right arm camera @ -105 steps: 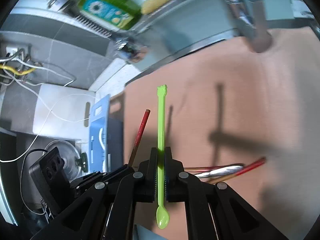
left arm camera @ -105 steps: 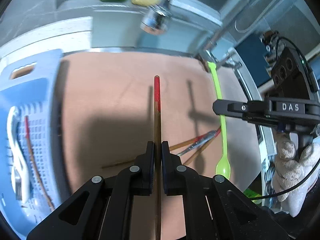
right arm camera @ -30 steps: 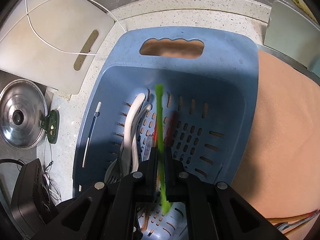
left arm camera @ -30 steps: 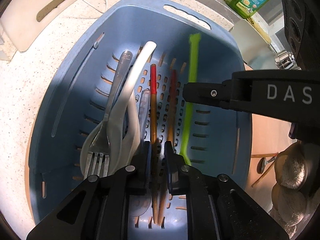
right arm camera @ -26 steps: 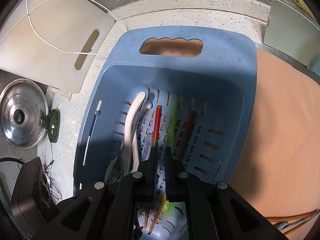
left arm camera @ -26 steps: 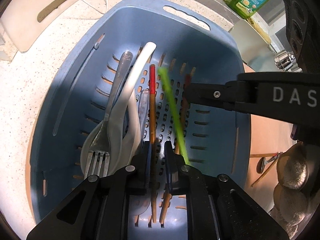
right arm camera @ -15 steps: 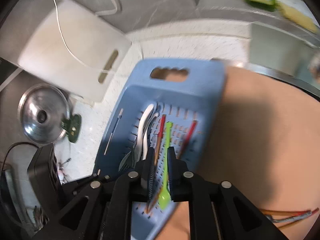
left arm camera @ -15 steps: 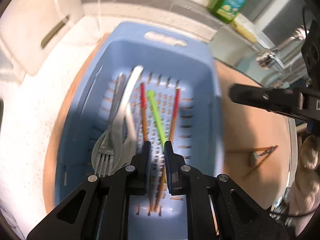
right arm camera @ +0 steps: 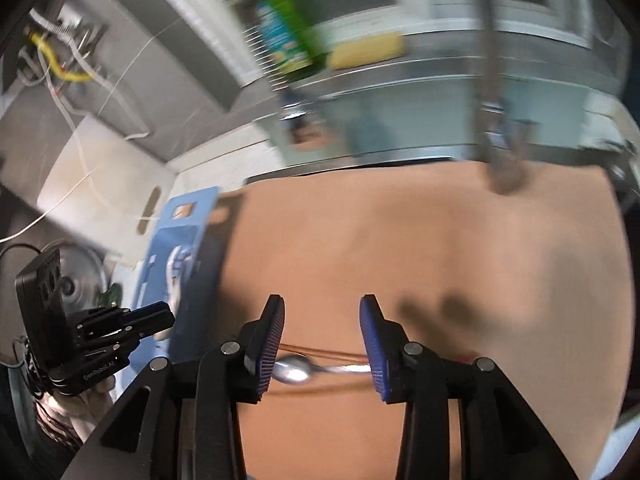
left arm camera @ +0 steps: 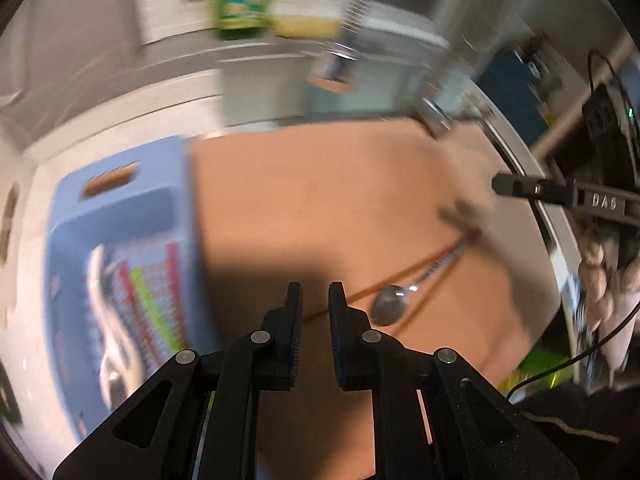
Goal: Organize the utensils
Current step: 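Move both grippers back over the remaining utensils on the mat, then grasp a red-tipped chopstick with the right gripper while the left gripper grasps another chopstick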
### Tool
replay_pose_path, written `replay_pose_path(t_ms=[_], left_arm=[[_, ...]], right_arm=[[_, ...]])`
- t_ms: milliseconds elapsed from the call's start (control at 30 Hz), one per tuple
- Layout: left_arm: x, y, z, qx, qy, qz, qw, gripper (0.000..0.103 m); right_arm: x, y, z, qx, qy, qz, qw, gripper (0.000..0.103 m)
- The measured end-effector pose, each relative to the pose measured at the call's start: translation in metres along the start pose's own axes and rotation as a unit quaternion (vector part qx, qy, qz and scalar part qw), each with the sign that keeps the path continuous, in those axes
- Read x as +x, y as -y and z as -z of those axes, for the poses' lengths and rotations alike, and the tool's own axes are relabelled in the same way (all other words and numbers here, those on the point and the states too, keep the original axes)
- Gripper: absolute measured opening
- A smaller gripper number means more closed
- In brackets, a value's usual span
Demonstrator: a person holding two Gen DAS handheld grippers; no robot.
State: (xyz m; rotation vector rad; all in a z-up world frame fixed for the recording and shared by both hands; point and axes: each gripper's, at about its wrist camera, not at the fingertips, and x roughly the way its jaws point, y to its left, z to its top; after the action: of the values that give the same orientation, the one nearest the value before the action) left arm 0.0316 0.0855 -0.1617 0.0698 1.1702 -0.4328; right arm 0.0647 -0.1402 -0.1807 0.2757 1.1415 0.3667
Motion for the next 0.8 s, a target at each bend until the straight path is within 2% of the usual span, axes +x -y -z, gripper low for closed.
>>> replay_pose_path(t_ms=[100,300,433,567,667,800], left_arm=[[0.022,0.031,-0.01,0.058,-0.027,0.014,0.9979,0.012],[0.062,0.07,-0.025,0.148,-0.082,0.021,0.9854,0.012],[0.084,0.078,-0.03,0.176,-0.11,0.022,0.9779,0.012],[0.1,0.084,-0.032,0.205,-0.139,0.035,0.9683,0.012],[0.108,0.09,-0.031,0.229,-0.151,0.028,0.9612,0.012],[0.113,0.094,-0.028,0.253,-0.162,0.027,0.9534,0.012]], right_arm=[[-0.012,0.026,0.013,0.026,0.007,0.007,1.0,0.036],[-0.012,0.059,0.042,0.087,-0.017,0.007,0.996,0.036],[0.005,0.067,0.057,0.14,-0.047,-0.009,0.989,0.036],[0.027,0.065,0.065,0.166,-0.074,-0.014,0.983,0.035],[0.041,0.06,0.067,0.183,-0.082,-0.018,0.98,0.035],[0.057,0.06,0.07,0.212,-0.096,-0.02,0.972,0.028]])
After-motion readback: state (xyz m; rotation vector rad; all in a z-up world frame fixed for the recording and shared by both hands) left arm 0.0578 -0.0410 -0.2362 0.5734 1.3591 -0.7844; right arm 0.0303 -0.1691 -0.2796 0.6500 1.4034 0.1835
